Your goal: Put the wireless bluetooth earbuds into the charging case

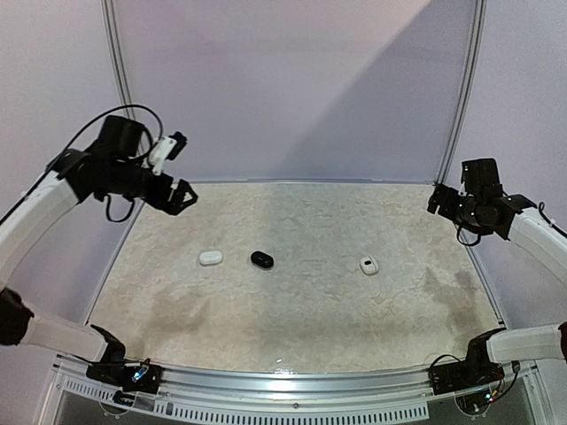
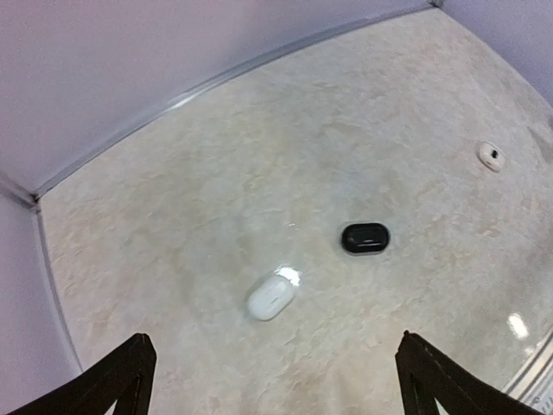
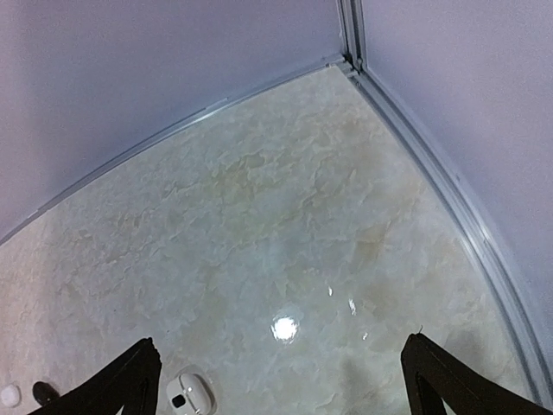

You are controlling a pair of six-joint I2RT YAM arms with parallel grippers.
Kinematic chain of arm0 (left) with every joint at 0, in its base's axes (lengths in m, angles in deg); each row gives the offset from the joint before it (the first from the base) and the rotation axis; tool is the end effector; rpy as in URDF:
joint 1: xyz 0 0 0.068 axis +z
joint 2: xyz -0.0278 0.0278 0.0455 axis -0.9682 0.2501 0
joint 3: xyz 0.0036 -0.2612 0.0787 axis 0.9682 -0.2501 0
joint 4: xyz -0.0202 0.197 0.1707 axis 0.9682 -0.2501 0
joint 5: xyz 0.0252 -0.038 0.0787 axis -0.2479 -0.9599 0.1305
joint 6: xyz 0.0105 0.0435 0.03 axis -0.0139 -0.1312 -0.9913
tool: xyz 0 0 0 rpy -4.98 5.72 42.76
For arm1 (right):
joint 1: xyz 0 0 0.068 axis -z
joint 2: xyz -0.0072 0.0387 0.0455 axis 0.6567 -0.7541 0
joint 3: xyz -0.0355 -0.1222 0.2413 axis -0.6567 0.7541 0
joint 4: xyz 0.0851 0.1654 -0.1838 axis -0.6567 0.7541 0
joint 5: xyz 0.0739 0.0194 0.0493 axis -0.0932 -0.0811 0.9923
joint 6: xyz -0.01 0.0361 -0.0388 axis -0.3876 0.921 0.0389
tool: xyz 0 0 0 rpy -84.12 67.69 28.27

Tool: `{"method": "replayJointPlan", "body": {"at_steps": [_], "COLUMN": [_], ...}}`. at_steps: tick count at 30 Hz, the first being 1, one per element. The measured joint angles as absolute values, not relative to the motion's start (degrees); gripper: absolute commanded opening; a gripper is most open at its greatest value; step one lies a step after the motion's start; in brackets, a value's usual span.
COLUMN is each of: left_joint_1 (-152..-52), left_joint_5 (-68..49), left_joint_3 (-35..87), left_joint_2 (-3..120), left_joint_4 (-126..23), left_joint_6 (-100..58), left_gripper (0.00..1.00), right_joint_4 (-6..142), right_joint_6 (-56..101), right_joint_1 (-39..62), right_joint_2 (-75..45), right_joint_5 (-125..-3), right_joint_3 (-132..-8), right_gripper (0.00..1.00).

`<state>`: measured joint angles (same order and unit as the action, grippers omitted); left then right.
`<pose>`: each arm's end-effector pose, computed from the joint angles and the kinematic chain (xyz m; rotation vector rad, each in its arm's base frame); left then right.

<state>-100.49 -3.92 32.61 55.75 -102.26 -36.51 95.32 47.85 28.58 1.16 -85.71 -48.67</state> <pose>0.2362 -0.1119 0.3755 0.6059 2.2508 -0.2418 0.2412 0.0445 0.2986 0.5137 2.1615 0.1562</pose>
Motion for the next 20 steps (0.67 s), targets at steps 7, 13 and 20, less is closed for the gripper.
{"method": "replayJointPlan", "body": {"at_steps": [7,13,20], "left_joint_1": [-86.6,-77.4,-67.8], "left_joint_5": [2.5,3.4,-0.6], "left_joint_3": [6.4,-7.8,-15.7], "left_joint_2": [35.3,28.9,28.0], "left_joint_4": [-89.3,-80.2,-74.7], "left_joint_6": [-33.3,-29.4,-26.1], "left_gripper": [0.99,0.99,0.99], "right_joint_4": [76.6,62.8,59.6], "right_joint_6": [37.5,33.0,36.5], "right_joint_1": [28.5,28.5,28.5], "right_joint_2": [6.8,13.3,15.8], "right_joint_5": [-92.5,-99.0,-105.9], "right_joint_3": [-34.8,-19.8,-17.2], "right_gripper": [0.99,0.99,0.99]}}
